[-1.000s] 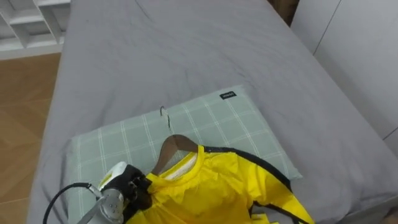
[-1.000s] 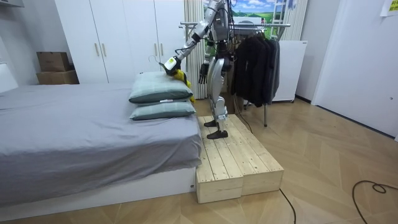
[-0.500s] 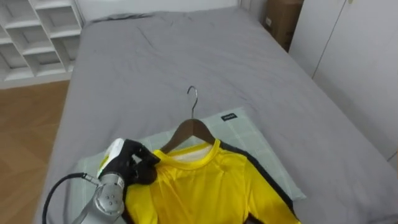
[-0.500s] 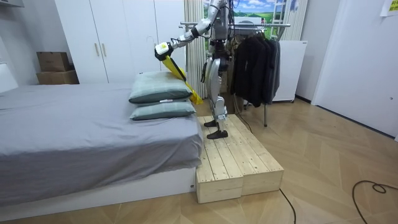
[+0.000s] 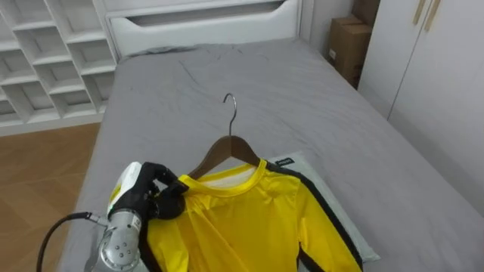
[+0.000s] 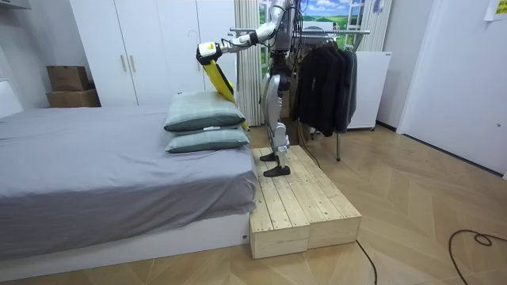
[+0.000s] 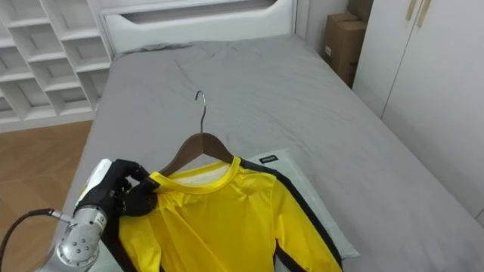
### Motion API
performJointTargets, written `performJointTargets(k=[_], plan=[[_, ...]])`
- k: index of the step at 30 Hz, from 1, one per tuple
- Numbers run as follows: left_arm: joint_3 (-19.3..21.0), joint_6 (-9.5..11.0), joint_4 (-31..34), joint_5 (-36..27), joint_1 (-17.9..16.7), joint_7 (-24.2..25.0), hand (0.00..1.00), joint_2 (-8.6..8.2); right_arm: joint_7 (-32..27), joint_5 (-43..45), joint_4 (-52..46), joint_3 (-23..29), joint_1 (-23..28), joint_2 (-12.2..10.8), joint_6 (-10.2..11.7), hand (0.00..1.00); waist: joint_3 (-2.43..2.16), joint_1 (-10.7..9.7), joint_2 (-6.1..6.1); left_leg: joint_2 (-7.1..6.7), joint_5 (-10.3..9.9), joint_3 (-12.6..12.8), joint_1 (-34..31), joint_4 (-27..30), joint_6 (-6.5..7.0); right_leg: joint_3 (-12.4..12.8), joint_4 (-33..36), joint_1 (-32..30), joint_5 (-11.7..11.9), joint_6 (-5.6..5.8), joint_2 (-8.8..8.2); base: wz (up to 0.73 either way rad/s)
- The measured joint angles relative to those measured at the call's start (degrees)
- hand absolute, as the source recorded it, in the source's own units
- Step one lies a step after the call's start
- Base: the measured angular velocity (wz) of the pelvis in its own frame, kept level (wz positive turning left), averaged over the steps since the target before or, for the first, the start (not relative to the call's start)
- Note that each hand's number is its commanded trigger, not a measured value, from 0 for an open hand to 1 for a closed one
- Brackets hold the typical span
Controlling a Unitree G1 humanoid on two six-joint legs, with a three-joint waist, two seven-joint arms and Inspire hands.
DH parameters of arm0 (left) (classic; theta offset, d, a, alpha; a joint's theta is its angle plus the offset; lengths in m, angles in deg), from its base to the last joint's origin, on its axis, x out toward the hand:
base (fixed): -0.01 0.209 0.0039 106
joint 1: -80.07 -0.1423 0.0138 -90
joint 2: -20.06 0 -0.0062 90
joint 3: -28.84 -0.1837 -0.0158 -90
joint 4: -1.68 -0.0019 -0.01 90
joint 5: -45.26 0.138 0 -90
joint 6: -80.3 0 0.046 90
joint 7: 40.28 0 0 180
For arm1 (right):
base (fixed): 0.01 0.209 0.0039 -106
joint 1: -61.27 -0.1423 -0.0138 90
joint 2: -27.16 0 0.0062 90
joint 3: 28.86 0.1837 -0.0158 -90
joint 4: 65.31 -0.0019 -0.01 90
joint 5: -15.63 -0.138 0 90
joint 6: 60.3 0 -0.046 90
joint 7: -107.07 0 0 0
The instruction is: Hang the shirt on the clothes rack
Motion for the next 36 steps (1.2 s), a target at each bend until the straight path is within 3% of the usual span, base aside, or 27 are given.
performJointTargets(k=[9, 15, 20, 24, 32, 36], plan=[[0.1, 0.5, 5.0, -0.7, -0.2, -2.0, 1.00, 1.81, -6.6, 11.3, -6.4, 5.7, 1.1, 0.2, -0.1, 0.00, 0.00, -0.1, -0.02, 0.20, 0.0, 0.2, 0.7, -0.3, -0.23, 0.3, 0.2, 0.4, -0.3, -0.10, 0.25, 0.00], [0.0, 0.7, 5.1, -0.7, -0.6, -2.6, 1.00, 2.11, -14.6, 20.6, -10.6, 7.8, -0.5, 0.4, 0.7, 0.00, 0.00, 1.1, -0.92, 0.14, 0.0, 0.8, 1.6, -1.1, -0.22, 1.3, 0.4, 0.6, -0.5, -0.11, 0.25, -0.06], [0.1, 1.2, 5.4, -0.8, -0.6, -3.1, 1.00, 2.14, -22.5, 32.7, -23.9, 9.4, -0.6, 0.7, 1.0, 0.00, -0.02, 1.7, -1.28, 0.13, 0.0, 0.9, 1.5, -1.2, -0.22, 1.3, 0.4, 0.4, -0.5, -0.12, 0.23, 0.00], [0.0, 1.1, 9.5, -0.6, -2.5, -3.1, 1.00, 2.10, -27.7, 40.1, -33.2, 9.9, -0.6, 0.8, 3.0, 0.00, -0.05, 2.0, -1.33, 0.20, 0.0, 1.1, 1.7, -1.2, -0.22, 1.6, 0.4, 0.5, -0.5, -0.14, 0.21, 0.00], [0.0, 0.9, 13.4, -2.2, -3.3, -3.0, 1.00, 2.10, -35.9, 53.1, -48.2, 8.3, -0.2, 0.7, 2.3, 0.00, -0.04, 3.3, -1.85, 0.14, -0.1, 2.3, 2.5, -1.5, -0.19, 2.2, 0.2, 0.9, -0.6, 0.03, 0.12, -0.06], [0.0, 0.3, 13.7, -3.1, -3.3, -2.9, 1.00, 2.00, -38.8, 55.1, -56.2, 7.5, -0.1, 0.7, 2.4, 0.00, -0.07, 3.3, -1.89, 0.18, -0.1, 2.5, 2.8, -2.0, -0.14, 2.5, 0.3, 0.8, -0.6, 0.02, 0.19, -0.01]])
